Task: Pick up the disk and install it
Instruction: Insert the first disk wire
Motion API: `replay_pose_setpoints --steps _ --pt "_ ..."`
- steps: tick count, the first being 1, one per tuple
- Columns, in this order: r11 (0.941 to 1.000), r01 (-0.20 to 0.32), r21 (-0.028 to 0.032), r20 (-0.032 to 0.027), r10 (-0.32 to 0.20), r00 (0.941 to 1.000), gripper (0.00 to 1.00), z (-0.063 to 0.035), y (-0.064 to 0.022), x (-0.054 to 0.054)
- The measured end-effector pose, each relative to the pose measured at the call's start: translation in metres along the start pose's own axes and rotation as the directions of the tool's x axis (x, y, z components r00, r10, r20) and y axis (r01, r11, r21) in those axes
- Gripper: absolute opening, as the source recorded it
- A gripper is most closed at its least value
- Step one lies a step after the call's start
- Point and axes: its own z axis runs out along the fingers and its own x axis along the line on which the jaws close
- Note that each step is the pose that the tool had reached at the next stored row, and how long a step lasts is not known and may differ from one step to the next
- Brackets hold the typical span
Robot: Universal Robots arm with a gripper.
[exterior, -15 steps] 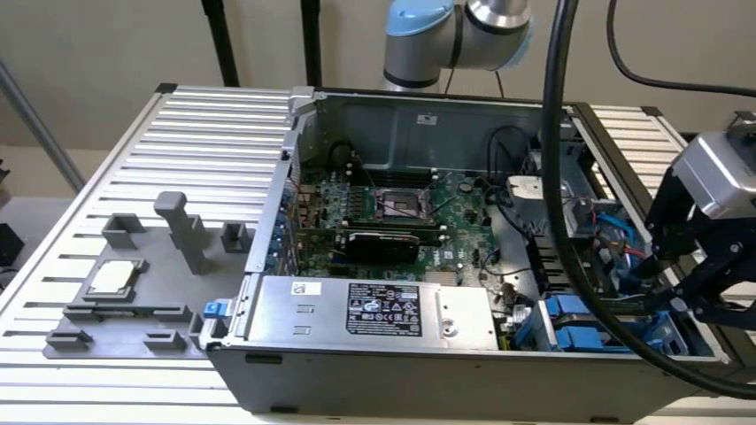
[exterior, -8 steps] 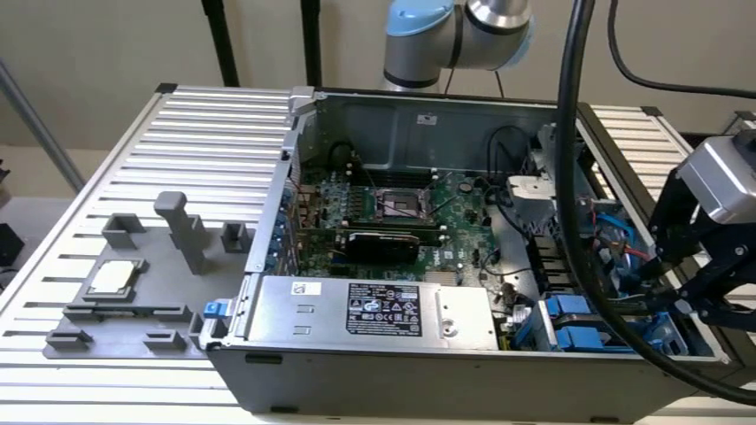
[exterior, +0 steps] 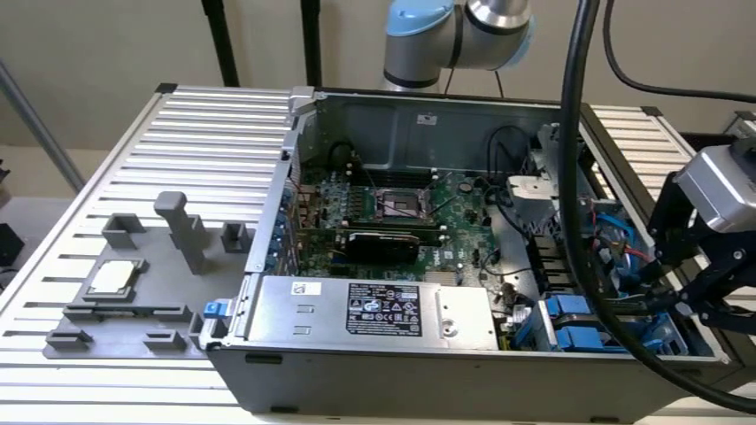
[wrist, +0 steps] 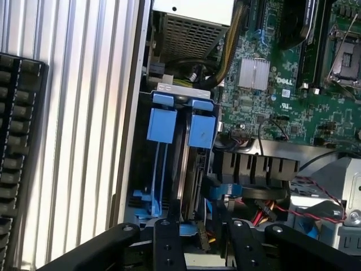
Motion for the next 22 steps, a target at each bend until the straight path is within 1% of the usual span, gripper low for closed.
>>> replay_pose_setpoints --steps 6,8,11,14,19,22 --pt "0.9998 0.017 0.0145 0.0016 -0.017 0.9999 1.00 0.0036 0.0000 0.0005" --pt "0.9996 0.021 0.0185 0.0025 -0.021 0.9998 1.00 0.0045 0.0000 0.0007" --pt "0.9995 0.024 0.0218 0.0043 -0.024 0.9997 1.00 0.0055 0.0000 0.0008" --pt "0.9994 0.025 0.0234 0.0058 -0.025 0.9997 1.00 0.0066 0.0000 0.0009" --pt "0.9993 0.026 0.0258 0.0058 -0.027 0.9996 1.00 0.0076 0.0000 0.0011" --pt "0.9992 0.028 0.0292 0.0058 -0.028 0.9996 1.00 0.0081 0.0000 0.0009"
